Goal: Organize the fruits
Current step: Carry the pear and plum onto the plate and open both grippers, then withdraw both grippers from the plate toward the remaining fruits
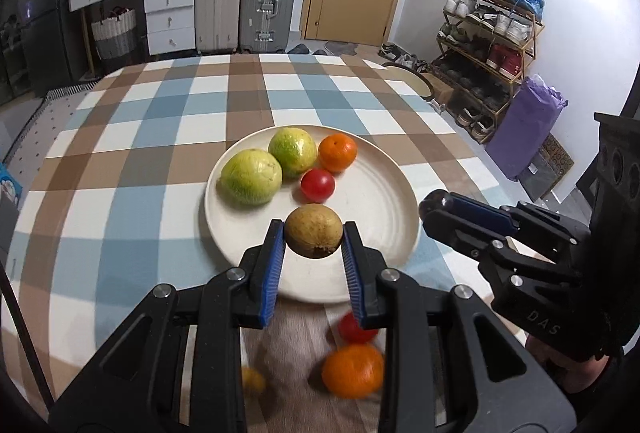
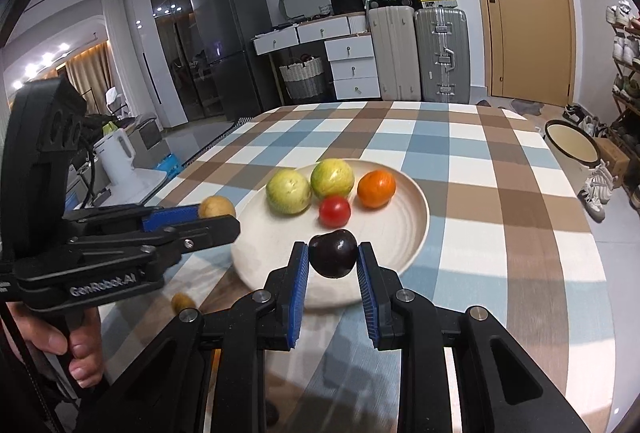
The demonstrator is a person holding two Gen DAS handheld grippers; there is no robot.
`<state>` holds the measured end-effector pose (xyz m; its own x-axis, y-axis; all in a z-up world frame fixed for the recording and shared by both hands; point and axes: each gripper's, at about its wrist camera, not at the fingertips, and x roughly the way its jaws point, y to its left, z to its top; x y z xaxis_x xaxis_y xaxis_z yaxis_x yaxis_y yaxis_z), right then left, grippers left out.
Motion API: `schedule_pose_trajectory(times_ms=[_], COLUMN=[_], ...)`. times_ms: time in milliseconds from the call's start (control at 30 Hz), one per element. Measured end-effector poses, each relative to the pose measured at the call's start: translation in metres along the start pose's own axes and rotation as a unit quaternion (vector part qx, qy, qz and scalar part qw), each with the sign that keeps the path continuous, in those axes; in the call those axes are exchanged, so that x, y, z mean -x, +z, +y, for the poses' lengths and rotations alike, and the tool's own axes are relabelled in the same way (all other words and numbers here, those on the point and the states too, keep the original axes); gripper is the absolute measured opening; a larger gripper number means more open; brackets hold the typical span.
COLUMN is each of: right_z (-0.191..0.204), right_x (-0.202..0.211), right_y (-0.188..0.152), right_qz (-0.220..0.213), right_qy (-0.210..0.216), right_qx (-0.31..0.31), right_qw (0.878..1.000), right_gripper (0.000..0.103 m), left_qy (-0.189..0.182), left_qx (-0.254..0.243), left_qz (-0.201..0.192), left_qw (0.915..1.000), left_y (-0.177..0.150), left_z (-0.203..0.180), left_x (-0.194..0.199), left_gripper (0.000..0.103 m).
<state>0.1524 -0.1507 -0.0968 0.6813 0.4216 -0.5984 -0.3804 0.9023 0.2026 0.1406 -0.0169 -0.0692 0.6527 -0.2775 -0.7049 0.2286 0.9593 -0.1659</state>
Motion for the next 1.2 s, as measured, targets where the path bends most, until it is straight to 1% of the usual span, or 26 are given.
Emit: schedule_pose_trajectory(times_ms=[167,433,533,733,800,867,900,933,967,1033,1100,1167,1200], right_z=[-0.008,-0.02,-0.021,-0.024,-0.028,-0.031,-0.035,-0.036,-0.037,-0.037,-0.036,-0.034,-0.032], right_x=[-0.019,-0.052,-0.067,-0.079,-0.081,-0.079,-0.077,-0.076,-0.073,-0.067,-0.06,-0.053,-0.05], right_y=[0.013,0.019,0.02,0.023,0.024,0.024,0.024,0.024,0.024,0.025,0.025,0.026,0.026], right_qz=[0.007,0.03,0.041,0.048,0.046,0.038,0.034,0.031,0.028,0.022,0.014,0.007,0.002], right_qy=[0.0,0.01,0.009,0.011,0.004,0.001,-0.001,0.001,0.005,0.004,-0.001,-0.004,-0.007], right_qx=[0.008,0.003,0.006,0.005,-0.001,-0.007,-0.014,-0.018,-0.022,-0.022,-0.02,-0.019,-0.017], right_qw=[1.0,0.999,0.999,0.999,0.999,0.999,0.999,0.999,0.999,1.0,1.0,1.0,1.0], right_gripper=[0.025,0.025,0.025,0.026,0.03,0.042,0.046,0.05,0.051,0.051,0.054,0.068,0.071], left_qy=[0.001,-0.002,-0.003,-0.004,0.001,0.001,0.002,0.003,0.003,-0.001,-0.002,0.0,-0.001], left_qx=[-0.005,-0.011,-0.014,-0.014,-0.015,-0.013,-0.013,-0.013,-0.014,-0.012,-0.011,-0.01,-0.009], left_qz=[0.015,0.041,0.048,0.048,0.045,0.04,0.038,0.035,0.033,0.028,0.024,0.019,0.017], left_qw=[0.9999,0.9991,0.9987,0.9987,0.9989,0.9991,0.9992,0.9993,0.9994,0.9995,0.9997,0.9998,0.9998], left_y=[0.015,0.028,0.032,0.038,0.04,0.042,0.043,0.043,0.044,0.043,0.042,0.04,0.039], left_z=[0.005,0.01,0.009,0.006,0.006,0.007,0.007,0.007,0.006,0.006,0.006,0.006,0.006], left_x=[-0.032,-0.07,-0.081,-0.09,-0.09,-0.089,-0.087,-0.085,-0.083,-0.078,-0.072,-0.065,-0.06], left_gripper=[0.026,0.026,0.026,0.026,0.026,0.027,0.028,0.031,0.034,0.037,0.038,0.038,0.038])
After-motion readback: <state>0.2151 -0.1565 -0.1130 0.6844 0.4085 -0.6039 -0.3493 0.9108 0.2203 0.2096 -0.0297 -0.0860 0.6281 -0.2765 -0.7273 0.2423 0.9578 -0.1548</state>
